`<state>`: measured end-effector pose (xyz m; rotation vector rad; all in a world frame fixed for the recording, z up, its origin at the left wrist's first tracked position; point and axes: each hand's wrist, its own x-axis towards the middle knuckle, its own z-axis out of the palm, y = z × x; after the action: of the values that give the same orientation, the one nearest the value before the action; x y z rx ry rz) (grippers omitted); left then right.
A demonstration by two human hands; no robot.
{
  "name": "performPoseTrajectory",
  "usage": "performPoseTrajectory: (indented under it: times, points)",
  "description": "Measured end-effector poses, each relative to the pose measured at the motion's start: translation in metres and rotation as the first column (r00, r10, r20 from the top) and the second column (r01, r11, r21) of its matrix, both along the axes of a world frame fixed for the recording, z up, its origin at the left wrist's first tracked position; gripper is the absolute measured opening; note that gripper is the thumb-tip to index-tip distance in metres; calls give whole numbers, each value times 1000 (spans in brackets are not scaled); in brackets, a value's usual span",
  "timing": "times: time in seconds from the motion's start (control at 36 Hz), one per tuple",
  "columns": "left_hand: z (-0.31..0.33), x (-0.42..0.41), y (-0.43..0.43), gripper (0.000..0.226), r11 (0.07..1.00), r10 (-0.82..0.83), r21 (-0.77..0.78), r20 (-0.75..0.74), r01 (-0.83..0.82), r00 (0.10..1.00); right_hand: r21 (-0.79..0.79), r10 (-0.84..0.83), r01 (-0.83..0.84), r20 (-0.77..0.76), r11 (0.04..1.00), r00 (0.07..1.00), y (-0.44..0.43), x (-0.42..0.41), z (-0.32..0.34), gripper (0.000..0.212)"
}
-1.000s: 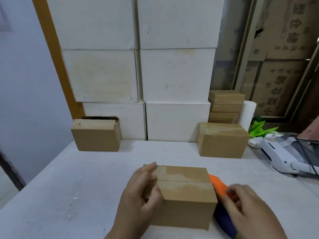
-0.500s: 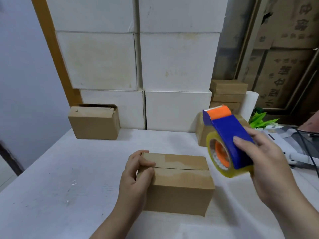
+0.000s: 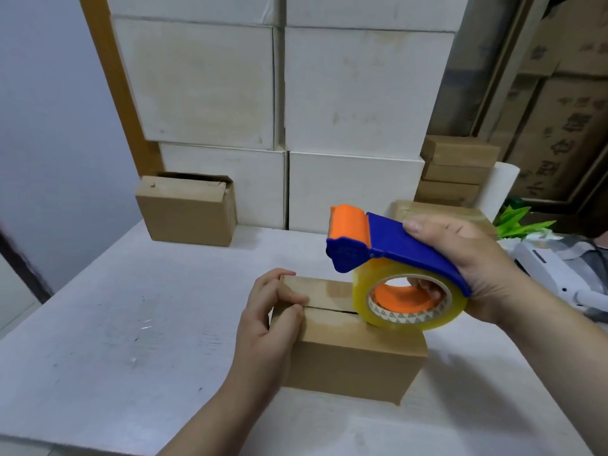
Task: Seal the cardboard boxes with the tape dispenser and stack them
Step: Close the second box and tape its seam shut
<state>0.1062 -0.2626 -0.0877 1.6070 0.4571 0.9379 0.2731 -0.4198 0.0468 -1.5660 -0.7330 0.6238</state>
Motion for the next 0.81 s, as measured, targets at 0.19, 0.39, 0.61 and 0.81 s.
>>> performPoseTrajectory:
  times: [0.19, 0.39, 0.61, 0.81]
  points:
    - [35, -14, -5, 25, 949, 259, 171, 53, -264, 965, -50, 5, -3, 41, 999, 999, 3, 4, 1, 31]
    - [110, 7, -16, 65, 622, -262, -738, 118, 261, 958, -77, 4, -2, 20, 997, 1000, 6, 3, 3, 25]
    - [109, 20, -11, 57, 452, -517, -763, 199, 463, 833, -93, -3, 3, 10, 996, 1000, 5, 1, 6, 26]
    - [112, 15, -11, 37, 460, -448, -770, 229, 443, 864, -98, -6, 8, 21, 995, 1000, 5, 2, 5, 29]
